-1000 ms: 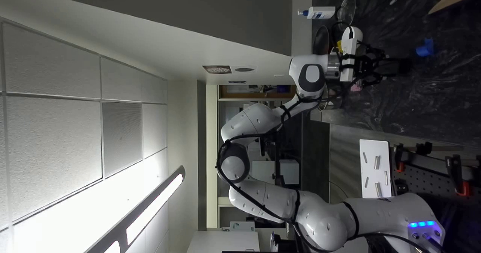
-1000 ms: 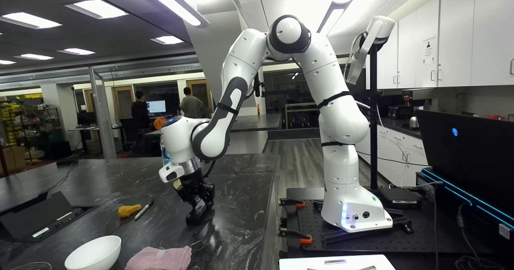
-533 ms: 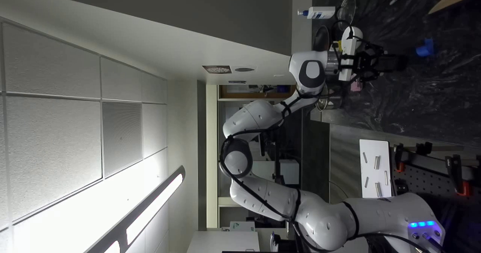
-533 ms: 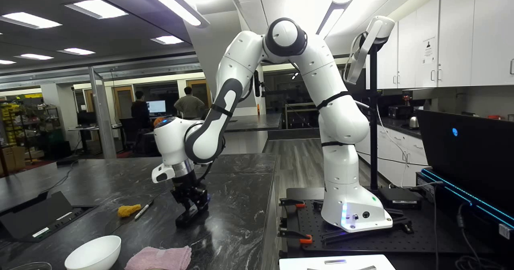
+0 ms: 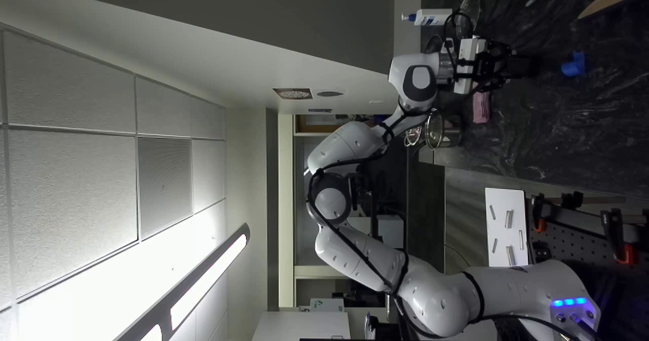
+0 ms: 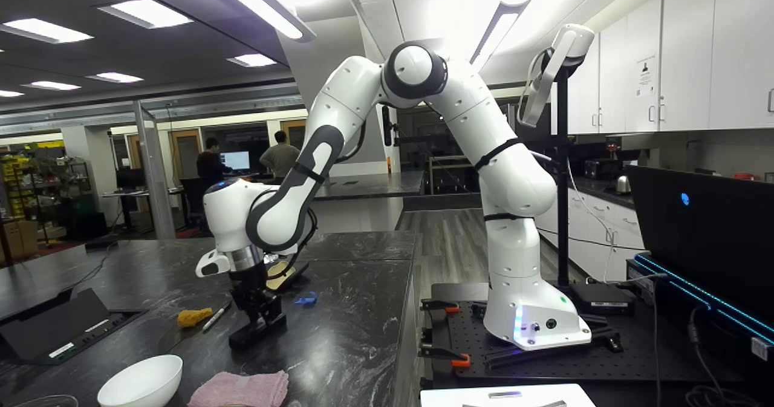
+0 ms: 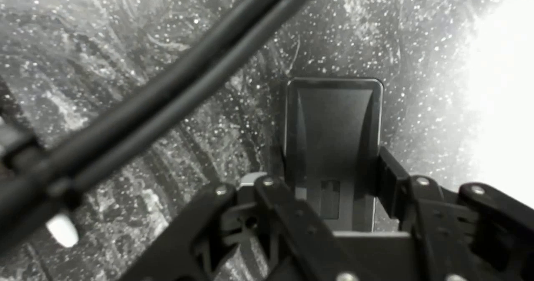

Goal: Use the black object to clean the surface

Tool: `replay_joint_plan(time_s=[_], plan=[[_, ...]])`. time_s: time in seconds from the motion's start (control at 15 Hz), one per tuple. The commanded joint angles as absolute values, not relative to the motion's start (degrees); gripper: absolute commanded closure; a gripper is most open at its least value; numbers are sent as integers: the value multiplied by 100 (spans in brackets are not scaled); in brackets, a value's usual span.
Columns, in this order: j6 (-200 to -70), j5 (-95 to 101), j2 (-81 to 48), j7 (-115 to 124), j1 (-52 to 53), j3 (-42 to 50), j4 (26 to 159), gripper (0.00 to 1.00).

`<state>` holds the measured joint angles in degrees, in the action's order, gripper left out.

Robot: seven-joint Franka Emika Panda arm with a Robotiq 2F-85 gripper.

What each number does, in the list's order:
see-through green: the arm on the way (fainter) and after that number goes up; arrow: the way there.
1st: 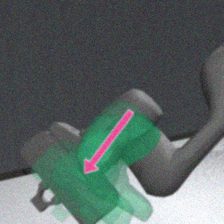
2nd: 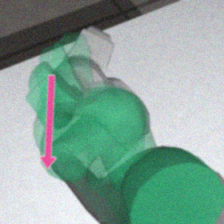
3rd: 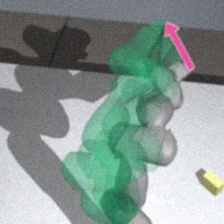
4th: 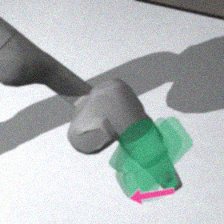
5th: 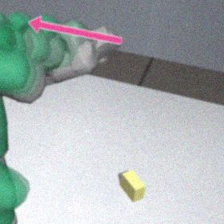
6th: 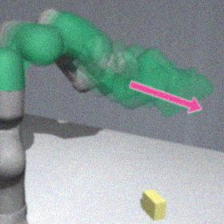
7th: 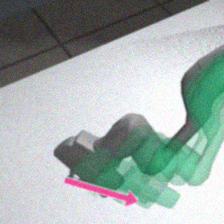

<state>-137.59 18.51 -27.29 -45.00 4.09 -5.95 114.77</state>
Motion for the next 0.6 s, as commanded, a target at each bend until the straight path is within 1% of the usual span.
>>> replay_joint_plan(time_s=[0.0, 0.27, 0.53], plan=[[-13424, 1817, -3319, -4176, 497, -583, 10662, 71], [-13167, 1893, -3582, -4083, 537, -576, 10245, 71], [-13141, 1879, -3436, -4194, 502, -639, 10506, 71]])
